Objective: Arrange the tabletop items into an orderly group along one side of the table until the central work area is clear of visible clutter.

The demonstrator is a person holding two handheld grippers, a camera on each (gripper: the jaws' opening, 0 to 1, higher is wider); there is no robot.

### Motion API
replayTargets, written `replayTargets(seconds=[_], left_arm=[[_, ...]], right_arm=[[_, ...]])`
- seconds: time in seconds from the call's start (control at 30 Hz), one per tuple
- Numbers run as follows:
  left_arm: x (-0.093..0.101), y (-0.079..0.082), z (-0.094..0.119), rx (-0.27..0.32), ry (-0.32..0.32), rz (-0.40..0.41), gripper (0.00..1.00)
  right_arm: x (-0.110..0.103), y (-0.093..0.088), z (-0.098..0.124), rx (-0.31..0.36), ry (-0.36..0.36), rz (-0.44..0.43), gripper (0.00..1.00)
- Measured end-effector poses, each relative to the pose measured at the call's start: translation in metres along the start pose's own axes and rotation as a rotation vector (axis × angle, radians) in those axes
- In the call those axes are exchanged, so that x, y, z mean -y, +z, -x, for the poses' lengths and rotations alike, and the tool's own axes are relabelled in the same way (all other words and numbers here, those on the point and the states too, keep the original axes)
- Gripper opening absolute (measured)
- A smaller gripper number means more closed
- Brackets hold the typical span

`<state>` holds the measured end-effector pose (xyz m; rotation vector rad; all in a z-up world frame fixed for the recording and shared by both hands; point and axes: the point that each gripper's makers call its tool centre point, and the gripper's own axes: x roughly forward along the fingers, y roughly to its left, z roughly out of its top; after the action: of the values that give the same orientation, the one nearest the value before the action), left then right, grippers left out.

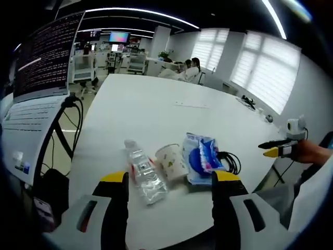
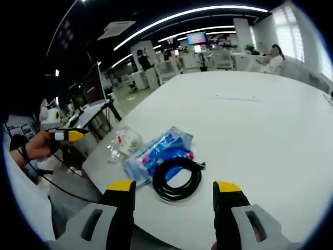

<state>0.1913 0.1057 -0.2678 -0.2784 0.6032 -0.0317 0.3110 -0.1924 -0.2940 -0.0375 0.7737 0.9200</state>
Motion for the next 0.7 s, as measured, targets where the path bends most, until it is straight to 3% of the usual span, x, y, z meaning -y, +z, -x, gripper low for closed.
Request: replayTargets(seconds=[0.2, 0.37, 0.7], left_arm=[[0.002, -0.002, 0.004, 0.006, 0.018, 0.014, 0.64], [0.001, -0.007, 0.005, -0.005, 0.020, 0.012, 0.64], [0.001, -0.009, 0.006, -0.016, 0.021, 0.020, 0.62]], right_arm=[[-0.003, 0.006, -0.004, 0.003, 0.025, 0.023, 0.61], [-0.005, 0.017, -0.002, 0.047, 0.023, 0.001, 0.61], [-0.002, 0.006, -0.003, 0.047, 0.030, -0.050, 0.61]])
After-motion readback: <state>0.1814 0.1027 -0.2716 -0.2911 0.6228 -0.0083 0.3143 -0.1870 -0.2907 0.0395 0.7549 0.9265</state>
